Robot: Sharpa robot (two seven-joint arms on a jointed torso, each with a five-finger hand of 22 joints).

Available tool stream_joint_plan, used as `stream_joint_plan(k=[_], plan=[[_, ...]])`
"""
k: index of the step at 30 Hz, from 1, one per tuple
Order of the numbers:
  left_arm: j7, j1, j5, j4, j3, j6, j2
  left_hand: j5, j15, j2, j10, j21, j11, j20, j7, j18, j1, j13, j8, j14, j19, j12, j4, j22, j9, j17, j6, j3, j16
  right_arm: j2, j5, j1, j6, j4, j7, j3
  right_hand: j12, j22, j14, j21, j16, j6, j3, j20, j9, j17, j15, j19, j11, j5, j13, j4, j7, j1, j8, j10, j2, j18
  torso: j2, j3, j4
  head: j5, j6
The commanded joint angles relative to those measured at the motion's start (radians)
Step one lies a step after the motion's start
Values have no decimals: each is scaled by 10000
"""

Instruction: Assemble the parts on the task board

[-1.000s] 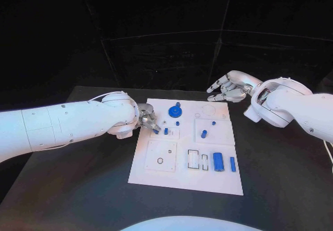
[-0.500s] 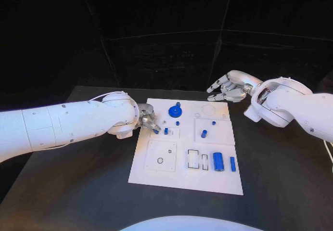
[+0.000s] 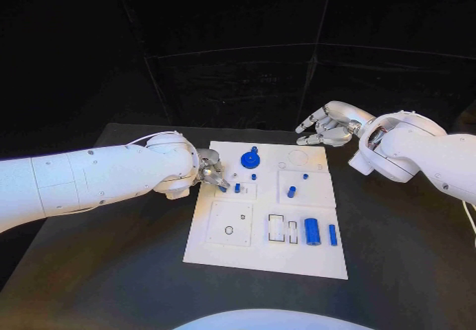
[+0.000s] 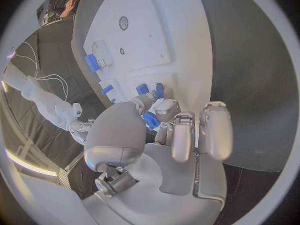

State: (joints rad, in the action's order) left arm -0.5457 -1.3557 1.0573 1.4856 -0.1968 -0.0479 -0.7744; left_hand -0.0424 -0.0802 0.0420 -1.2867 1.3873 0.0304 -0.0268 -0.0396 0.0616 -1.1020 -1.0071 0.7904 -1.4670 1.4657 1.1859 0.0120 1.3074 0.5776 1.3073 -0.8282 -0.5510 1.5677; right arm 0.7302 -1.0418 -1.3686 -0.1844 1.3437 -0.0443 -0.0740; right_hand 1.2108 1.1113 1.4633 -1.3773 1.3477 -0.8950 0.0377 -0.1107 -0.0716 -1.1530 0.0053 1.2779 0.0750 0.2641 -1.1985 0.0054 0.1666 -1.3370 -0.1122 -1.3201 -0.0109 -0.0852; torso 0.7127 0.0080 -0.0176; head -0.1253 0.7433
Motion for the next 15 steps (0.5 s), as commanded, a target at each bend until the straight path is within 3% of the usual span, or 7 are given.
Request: stream_joint_plan(k=[1,15], plan=[[-94,17,54,-23,-20,-184,8,-50,-74,73,-61,-33,22,48,37,-48,76,-1,57,-1038,105,59,-628,109,21,2635,-144,-576,31,0,-17,-20,10,14,-69,6,-47,-9,205,35,-36,31,-72,9,13,2,-70,-80,4,-47,15,7,-3,30,-58,43,-41,-109,9,6,-12,-2,-6],[-107,17,53,-169,-21,-106,107,-49,-99,241,-119,24,43,75,68,-68,1112,-55,200,-1038,150,133,148,210,56,2635,-309,607,31,27,-17,-20,-8,38,-51,6,-49,-11,204,37,-38,31,-72,9,13,5,-70,-81,4,-47,17,7,-3,29,-59,44,-41,-109,6,4,-8,27,16]])
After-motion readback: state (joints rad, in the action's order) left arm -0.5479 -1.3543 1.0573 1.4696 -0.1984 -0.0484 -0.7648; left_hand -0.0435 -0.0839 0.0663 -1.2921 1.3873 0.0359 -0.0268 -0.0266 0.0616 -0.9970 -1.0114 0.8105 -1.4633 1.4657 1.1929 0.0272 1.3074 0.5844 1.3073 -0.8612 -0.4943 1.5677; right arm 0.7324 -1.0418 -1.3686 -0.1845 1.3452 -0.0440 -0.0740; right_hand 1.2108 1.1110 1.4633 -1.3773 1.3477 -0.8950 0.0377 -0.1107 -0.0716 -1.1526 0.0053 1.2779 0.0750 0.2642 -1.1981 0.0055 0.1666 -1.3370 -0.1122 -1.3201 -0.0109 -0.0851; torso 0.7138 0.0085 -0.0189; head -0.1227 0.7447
